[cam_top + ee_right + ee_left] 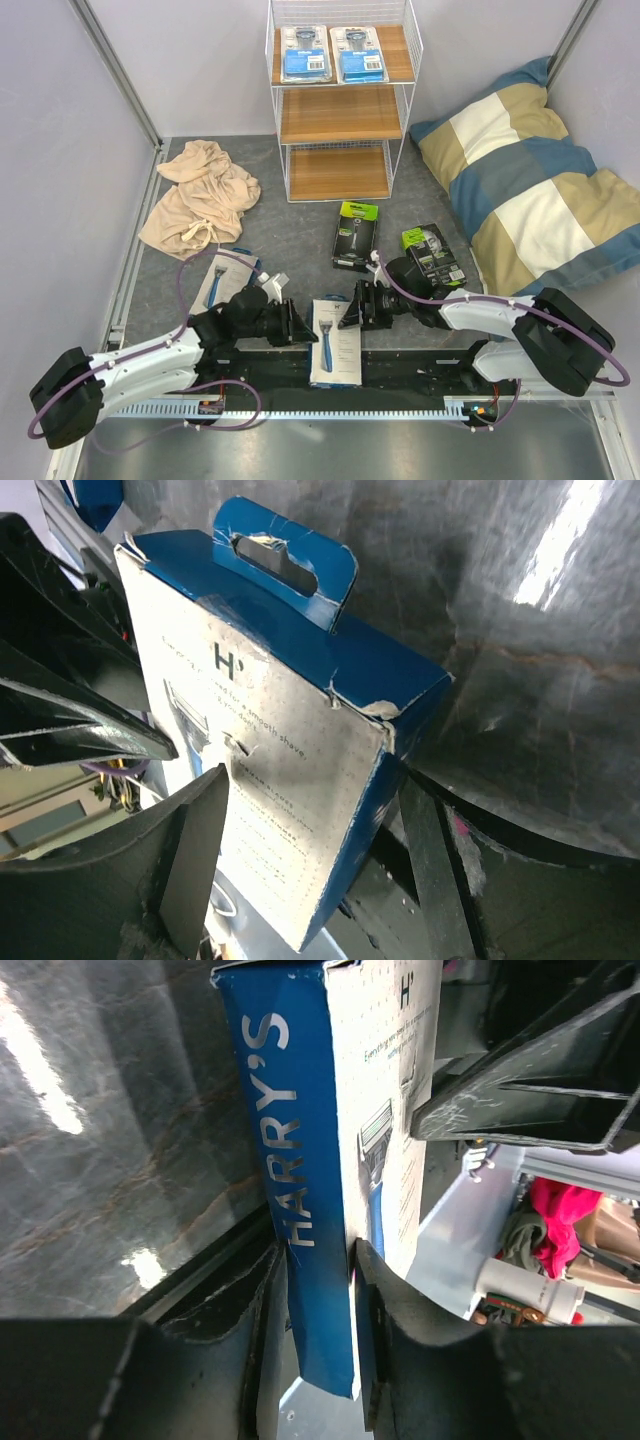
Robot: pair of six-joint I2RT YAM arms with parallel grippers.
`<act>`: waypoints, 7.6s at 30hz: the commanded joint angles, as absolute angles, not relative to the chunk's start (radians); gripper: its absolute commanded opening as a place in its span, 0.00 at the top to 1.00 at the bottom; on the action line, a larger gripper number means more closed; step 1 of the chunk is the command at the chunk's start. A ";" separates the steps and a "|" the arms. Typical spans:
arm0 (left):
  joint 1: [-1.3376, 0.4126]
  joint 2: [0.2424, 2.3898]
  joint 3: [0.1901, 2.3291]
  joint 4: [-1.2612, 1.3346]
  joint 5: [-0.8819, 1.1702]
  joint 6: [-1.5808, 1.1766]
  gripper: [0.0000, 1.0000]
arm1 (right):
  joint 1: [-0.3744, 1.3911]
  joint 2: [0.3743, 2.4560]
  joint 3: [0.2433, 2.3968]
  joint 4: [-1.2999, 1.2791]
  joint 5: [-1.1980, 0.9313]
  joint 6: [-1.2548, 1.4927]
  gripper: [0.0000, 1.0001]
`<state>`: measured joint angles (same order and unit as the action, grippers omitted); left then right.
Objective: Place and organize the shaving razors onto the shelf
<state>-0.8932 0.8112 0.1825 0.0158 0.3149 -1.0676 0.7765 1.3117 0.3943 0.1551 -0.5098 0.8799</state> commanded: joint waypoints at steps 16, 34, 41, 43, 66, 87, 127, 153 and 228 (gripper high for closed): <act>-1.111 1.000 0.160 -0.028 0.126 -1.338 0.28 | 0.782 1.279 0.380 0.132 -0.528 0.854 0.24; -1.118 0.960 0.140 -0.054 -0.161 -1.344 0.30 | 0.782 1.285 0.382 0.130 -0.531 0.851 0.24; -1.120 1.144 0.071 0.343 -0.081 -1.287 0.30 | 0.782 1.302 0.393 0.138 -0.549 0.842 0.24; -1.120 1.199 0.067 0.438 -0.048 -1.260 0.31 | 0.782 1.302 0.391 0.147 -0.557 0.845 0.24; -1.092 0.799 0.247 0.128 -0.098 -1.051 0.98 | 0.778 1.174 0.557 0.002 -0.443 0.779 0.09; -0.496 1.078 0.684 0.129 0.512 -0.719 0.98 | 0.673 0.997 0.637 -0.100 -0.373 0.788 0.02; -0.164 1.216 0.680 0.624 0.922 -1.075 0.98 | 0.635 1.246 0.643 0.555 -0.500 1.038 0.51; -0.153 1.106 1.015 -0.231 0.516 -0.519 0.07 | 0.588 1.229 0.696 0.503 -0.497 1.020 0.83; -0.472 1.457 1.244 -0.003 0.232 -0.383 0.98 | 0.374 1.859 1.425 0.505 -0.477 1.200 0.43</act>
